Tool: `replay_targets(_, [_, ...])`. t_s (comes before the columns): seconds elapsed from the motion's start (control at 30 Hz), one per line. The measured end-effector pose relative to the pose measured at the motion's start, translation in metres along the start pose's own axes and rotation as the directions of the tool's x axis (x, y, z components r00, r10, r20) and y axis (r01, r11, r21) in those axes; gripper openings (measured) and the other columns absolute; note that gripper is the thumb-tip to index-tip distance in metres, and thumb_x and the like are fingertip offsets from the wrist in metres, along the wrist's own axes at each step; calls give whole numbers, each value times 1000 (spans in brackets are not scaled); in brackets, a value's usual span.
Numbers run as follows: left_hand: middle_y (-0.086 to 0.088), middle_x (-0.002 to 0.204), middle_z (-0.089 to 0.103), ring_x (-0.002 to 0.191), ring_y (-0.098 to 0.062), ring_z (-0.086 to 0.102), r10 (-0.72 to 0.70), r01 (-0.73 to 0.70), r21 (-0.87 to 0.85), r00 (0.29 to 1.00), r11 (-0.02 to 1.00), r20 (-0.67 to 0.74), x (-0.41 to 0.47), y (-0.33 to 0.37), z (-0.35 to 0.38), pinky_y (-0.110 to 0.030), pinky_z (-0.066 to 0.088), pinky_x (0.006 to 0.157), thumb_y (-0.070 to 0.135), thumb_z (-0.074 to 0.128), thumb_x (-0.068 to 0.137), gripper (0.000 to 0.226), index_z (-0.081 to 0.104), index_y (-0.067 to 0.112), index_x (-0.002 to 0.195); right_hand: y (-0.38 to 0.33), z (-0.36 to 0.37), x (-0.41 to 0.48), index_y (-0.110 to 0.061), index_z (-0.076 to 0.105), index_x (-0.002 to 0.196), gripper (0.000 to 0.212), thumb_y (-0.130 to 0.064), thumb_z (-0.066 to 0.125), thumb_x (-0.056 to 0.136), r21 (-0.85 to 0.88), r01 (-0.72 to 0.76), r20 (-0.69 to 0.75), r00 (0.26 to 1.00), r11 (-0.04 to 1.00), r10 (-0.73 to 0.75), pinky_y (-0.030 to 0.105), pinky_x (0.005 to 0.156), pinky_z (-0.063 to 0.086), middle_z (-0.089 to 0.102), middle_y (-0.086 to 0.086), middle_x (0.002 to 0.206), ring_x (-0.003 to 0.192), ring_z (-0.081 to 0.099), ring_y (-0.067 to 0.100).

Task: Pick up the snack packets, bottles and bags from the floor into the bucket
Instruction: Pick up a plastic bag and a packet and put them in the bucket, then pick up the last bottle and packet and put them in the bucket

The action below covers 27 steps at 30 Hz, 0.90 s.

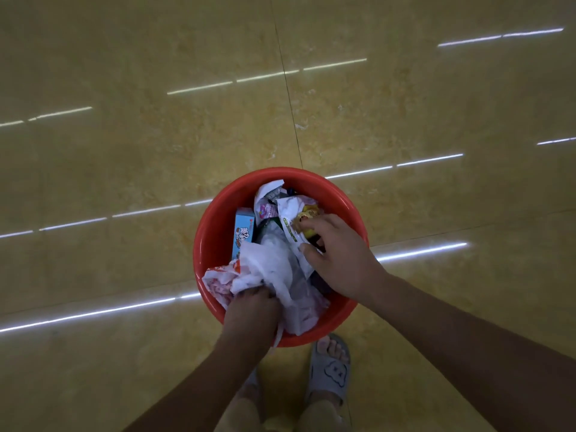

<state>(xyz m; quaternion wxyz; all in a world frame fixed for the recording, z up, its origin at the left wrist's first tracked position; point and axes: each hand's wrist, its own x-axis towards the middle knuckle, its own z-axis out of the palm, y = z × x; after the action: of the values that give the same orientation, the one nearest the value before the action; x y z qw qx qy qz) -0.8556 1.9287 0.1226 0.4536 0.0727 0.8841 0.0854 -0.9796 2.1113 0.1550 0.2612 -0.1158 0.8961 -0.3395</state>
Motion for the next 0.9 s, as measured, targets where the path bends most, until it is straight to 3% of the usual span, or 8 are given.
replay_targets(0.03, [-1,94,69,87,-24,62,-31,26,-42,990,999,-135,3,9,-13,-35,51,72,31,77,72,20,74,23,90,-1,-3,-1,-22,54,133,40,-27,59,93,-3,0,0,1000,1000,0,18,90,37,49,-2,129,107,53,12])
replay_targets(0.1, [1,90,69,82,-22,66,22,-33,-32,955,999,-295,-13,5,-10,-37,55,62,26,82,65,18,76,26,82,-4,-9,-3,-21,54,132,40,-28,59,93,-8,-8,2,1000,1000,8,27,92,45,49,-1,129,108,54,15])
replay_targets(0.23, [13,101,64,80,-9,64,-10,-73,-206,927,976,-376,-37,2,-17,-25,53,56,32,61,88,13,71,29,95,-11,-25,-9,-20,53,133,41,-29,58,93,-38,-27,2,1000,999,28,32,94,46,50,1,128,112,54,19])
replay_targets(0.33, [16,88,63,72,-7,60,18,-141,-198,854,970,-520,-67,8,-45,-20,44,52,39,55,88,17,70,31,86,-21,-43,-17,-20,51,136,42,-29,55,95,-61,-33,18,999,998,35,29,93,43,48,1,131,114,52,19])
replay_targets(0.6, [16,83,61,70,-5,61,13,-102,-116,805,988,-593,-126,28,-138,-20,42,51,53,48,84,29,69,33,83,-63,-117,-54,-22,49,135,44,-33,55,93,-120,-105,-31,994,987,102,36,98,45,49,2,128,116,50,23])
replay_targets(0.9, [23,109,58,86,-2,61,14,-110,-116,783,987,-622,-169,84,-240,-20,47,60,59,59,83,34,63,40,111,-102,-202,-96,-22,47,136,48,-39,54,92,-160,-87,-67,995,983,77,39,99,44,46,3,132,121,46,24])
